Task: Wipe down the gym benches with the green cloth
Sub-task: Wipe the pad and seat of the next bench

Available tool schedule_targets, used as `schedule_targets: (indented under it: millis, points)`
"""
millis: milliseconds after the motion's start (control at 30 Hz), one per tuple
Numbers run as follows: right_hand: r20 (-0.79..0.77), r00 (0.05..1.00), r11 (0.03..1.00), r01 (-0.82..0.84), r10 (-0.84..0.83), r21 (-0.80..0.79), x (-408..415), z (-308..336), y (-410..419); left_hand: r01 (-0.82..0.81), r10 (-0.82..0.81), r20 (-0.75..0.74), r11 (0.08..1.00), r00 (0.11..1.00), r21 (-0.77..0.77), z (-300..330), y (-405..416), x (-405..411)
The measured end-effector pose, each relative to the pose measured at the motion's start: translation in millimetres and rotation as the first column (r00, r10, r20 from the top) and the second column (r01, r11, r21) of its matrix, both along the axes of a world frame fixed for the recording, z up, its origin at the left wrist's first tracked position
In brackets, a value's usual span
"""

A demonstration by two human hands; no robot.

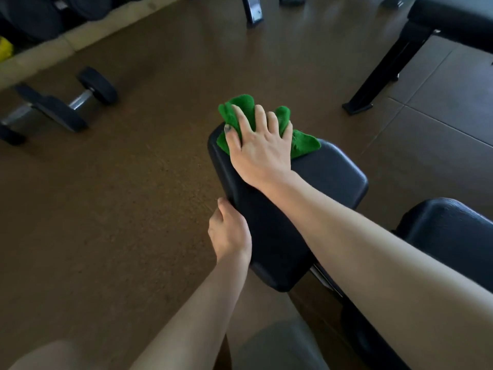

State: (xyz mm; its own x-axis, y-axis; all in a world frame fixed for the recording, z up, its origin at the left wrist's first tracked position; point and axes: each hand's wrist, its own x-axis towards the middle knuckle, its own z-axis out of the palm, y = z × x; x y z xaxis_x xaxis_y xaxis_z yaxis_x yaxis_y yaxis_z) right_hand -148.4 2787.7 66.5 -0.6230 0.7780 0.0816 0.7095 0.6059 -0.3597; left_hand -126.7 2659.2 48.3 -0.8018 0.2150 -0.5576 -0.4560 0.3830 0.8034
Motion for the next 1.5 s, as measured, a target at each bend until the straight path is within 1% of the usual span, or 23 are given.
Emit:
schedule_targets:
  millis: [67,133,167,200,267,300,367,400,467,567,633,733,800,900,933,1000,1067,1100,1167,1233,1367,1433,1500]
  points:
    - [-0.016,0.997,0.994,-0.08,0.081,0.076,16.9,-8.3,-30.2,0.059,-0.059,-0.032,0.998,0.998,-0.009,-3.4,-3.3,-3.0]
    - [-0.005,0.984,0.972,-0.174,0.177,0.159,32.0,-18.0,-57.3,0.172,-0.17,-0.044,0.983,0.985,0.058,-14.4,-9.3,-7.5]
    - [0.014,0.979,0.962,-0.204,0.205,0.183,36.2,-21.2,-62.5,0.192,-0.193,-0.003,0.976,0.981,0.098,-21.0,-13.6,-11.4]
    - [0.033,0.975,0.956,-0.22,0.218,0.195,38.4,-22.2,-63.2,0.156,-0.173,0.104,0.976,0.979,0.155,-22.0,-19.5,-14.1]
    - [0.083,0.971,0.95,-0.236,0.223,0.205,36.0,-20.4,-57.7,0.074,-0.156,0.343,0.968,0.926,0.242,-17.9,-35.8,-18.2]
    - [0.112,0.968,0.947,-0.244,0.225,0.21,29.4,-17.6,-52.9,0.079,-0.193,0.4,0.956,0.896,0.283,-15.2,-43.2,-21.8]
    - [0.163,0.964,0.948,-0.243,0.211,0.207,5.8,-9.2,-42.2,0.13,-0.27,0.439,0.937,0.857,0.324,-15.9,-56.0,-34.9]
    - [0.187,0.962,0.951,-0.235,0.198,0.202,-6.2,-4.8,-38.8,0.146,-0.286,0.418,0.93,0.862,0.337,-14.0,-60.4,-46.2]
    - [0.195,0.967,0.958,-0.202,0.162,0.203,-17.2,-0.7,-41.0,0.213,-0.31,0.293,0.923,0.905,0.319,-11.6,-63.5,-74.7]
    - [0.144,0.983,0.968,-0.146,0.118,0.205,12.5,-11.4,-70.7,0.329,-0.377,0.103,0.89,0.92,0.317,2.9,-49.8,-119.4]
    - [0.107,0.992,0.98,-0.085,0.067,0.178,46.9,-23.6,-103.5,0.418,-0.436,0.007,0.867,0.9,0.273,16.5,-32.3,-137.8]
    - [0.107,0.994,0.994,-0.007,-0.004,0.109,86.7,-40.6,-146.4,0.586,-0.569,-0.139,0.786,0.811,0.198,29.5,2.0,-137.5]
    - [0.133,0.991,0.994,-0.036,0.022,0.106,101.3,-45.9,-159.6,0.636,-0.614,-0.166,0.743,0.772,0.207,34.8,21.8,-129.3]
    - [0.104,0.991,0.988,-0.1,0.088,0.12,102.0,-41.9,-139.7,0.678,-0.671,-0.109,0.709,0.733,0.194,38.9,39.3,-128.7]
    - [0.074,0.995,0.991,-0.071,0.063,0.111,94.1,-38.7,-126.4,0.696,-0.693,-0.088,0.696,0.715,0.174,38.5,42.6,-131.5]
    - [0.009,0.998,0.997,0.068,-0.068,0.032,68.8,-29.6,-94.2,0.713,-0.713,-0.061,0.688,0.699,0.135,37.0,48.3,-137.3]
    - [-0.01,0.982,0.978,0.188,-0.19,-0.089,43.7,-19.5,-60.3,0.712,-0.709,-0.067,0.694,0.702,0.109,31.6,52.1,-137.2]
    - [-0.002,0.977,0.97,0.212,-0.214,-0.118,35.8,-14.6,-47.3,0.705,-0.702,-0.073,0.702,0.709,0.099,29.9,53.8,-135.3]
    - [-0.009,0.977,0.968,0.209,-0.212,-0.138,33.7,-10.6,-40.8,0.694,-0.691,-0.065,0.718,0.72,0.062,29.8,56.5,-131.9]
    - [-0.019,0.975,0.967,0.216,-0.22,-0.135,48.0,-17.6,-67.0,0.653,-0.65,-0.07,0.755,0.757,0.06,27.1,57.1,-128.1]
    - [0.034,0.971,0.967,0.239,-0.237,-0.094,86.0,-38.6,-147.8,0.462,-0.451,-0.148,0.886,0.88,0.047,25.6,63.5,-109.5]
    - [0.04,0.978,0.976,0.208,-0.206,-0.07,92.2,-42.8,-149.2,0.3,-0.279,-0.188,0.949,0.942,0.096,23.8,69.1,-95.8]
    - [0.002,0.981,0.979,0.196,-0.196,-0.057,86.2,-40.3,-123.4,0.177,-0.145,-0.197,0.972,0.97,0.157,22.8,75.6,-88.0]
